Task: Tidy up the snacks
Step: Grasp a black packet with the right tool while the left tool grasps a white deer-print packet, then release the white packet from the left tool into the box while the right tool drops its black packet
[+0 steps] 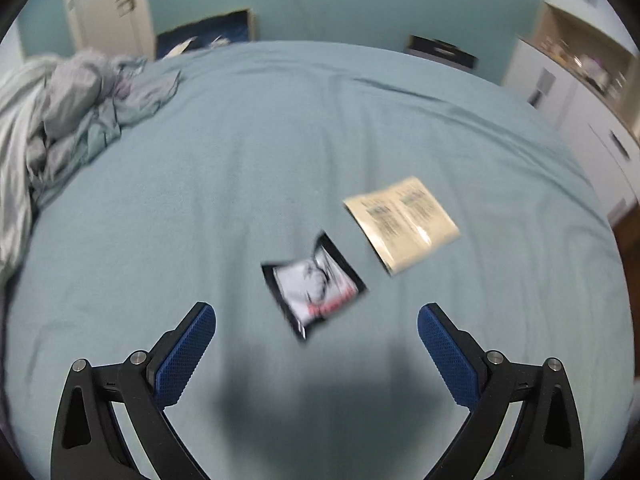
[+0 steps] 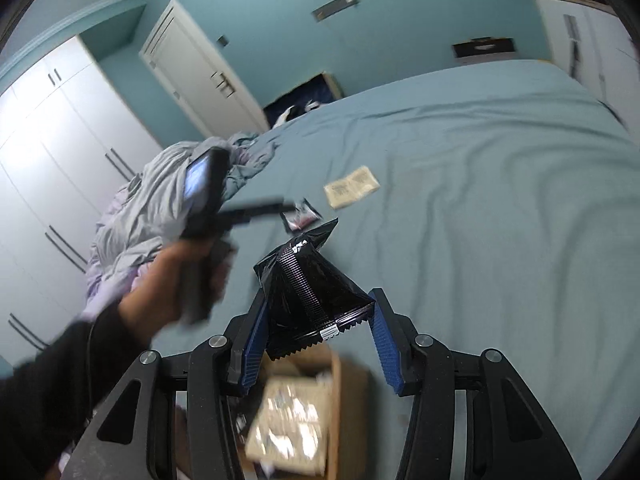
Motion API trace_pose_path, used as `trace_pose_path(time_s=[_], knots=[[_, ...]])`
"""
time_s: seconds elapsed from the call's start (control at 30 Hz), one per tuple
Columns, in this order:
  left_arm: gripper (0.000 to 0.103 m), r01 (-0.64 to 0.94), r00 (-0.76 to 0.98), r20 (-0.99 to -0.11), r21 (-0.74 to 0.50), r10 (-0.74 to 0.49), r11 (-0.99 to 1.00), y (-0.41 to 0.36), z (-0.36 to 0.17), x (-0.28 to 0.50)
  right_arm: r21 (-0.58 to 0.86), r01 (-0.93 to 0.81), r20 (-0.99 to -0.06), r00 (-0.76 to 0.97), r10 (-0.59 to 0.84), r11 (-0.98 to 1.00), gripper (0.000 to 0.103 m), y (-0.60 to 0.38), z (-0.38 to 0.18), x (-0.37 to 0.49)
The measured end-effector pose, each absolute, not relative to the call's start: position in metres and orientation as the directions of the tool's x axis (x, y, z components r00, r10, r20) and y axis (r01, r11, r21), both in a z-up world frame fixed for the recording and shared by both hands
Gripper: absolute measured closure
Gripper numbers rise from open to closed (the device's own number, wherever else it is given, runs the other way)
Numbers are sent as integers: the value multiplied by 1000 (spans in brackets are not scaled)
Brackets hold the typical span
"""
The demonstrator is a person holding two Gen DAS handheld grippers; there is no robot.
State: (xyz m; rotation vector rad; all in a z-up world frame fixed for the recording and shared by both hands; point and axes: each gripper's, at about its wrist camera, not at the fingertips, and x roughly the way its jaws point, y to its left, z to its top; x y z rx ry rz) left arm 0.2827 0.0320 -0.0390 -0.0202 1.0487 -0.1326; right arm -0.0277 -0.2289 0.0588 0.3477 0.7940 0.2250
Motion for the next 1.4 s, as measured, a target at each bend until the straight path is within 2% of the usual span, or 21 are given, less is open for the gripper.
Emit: trace_pose_path(time_s=[0.1,0.17,0.2,0.23,0.3,0.4,0.47,0.6,0.77,0.83,1.0,1.1,1.17,1.3,1.4], knots=[[3,24,444,-889,-117,-116,993,39,-64,309,413,-47,-683,644,344,910,56,-226,41,-44],[18,1,414,-903,-123,-113,992,40,-78,318,409,-70,-688,631,358,910,56,-222,37,-34],[43,8,395,-910,-134,-126,991,39,-84,320,410,-74,-688,630,362,909,56,-222,36,-27],[61,20,368,-919,-143,-140,989,38,-90,322,416,-74,-689,624,368,906,56,-222,34,-20],[72,37,403,-907,-121,-126,992,36,-86,319,432,-78,-692,610,386,899,56,-221,32,-9],[76,73,430,-896,-87,-110,994,33,-75,308,410,-84,-705,602,374,908,56,-221,29,-1],[77,117,489,-867,-47,-99,992,29,-59,289,416,-79,-714,589,379,906,56,-220,28,3],[77,195,543,-826,-48,-148,980,28,-21,243,410,-78,-719,586,374,909,56,-221,32,8],[77,282,590,-789,3,-171,959,27,26,153,375,-97,-717,600,354,922,56,-215,45,-5],[77,309,582,-787,-20,-205,951,27,42,112,363,-108,-713,607,351,925,56,-213,51,-10],[76,359,489,-815,-138,-312,923,27,46,34,377,-95,-712,606,354,921,56,-213,52,-16],[75,422,450,-838,-104,-309,900,14,38,6,362,-83,-715,614,334,928,56,-212,55,-20],[68,474,418,-848,-103,-326,875,5,30,-6,357,-79,-715,618,327,931,56,-210,57,-23],[36,466,444,-839,-84,-315,881,7,24,-12,336,-78,-719,622,309,939,56,-206,59,-27],[35,366,489,-834,-70,-256,928,25,24,-2,339,-91,-719,618,320,937,56,-201,61,-28]])
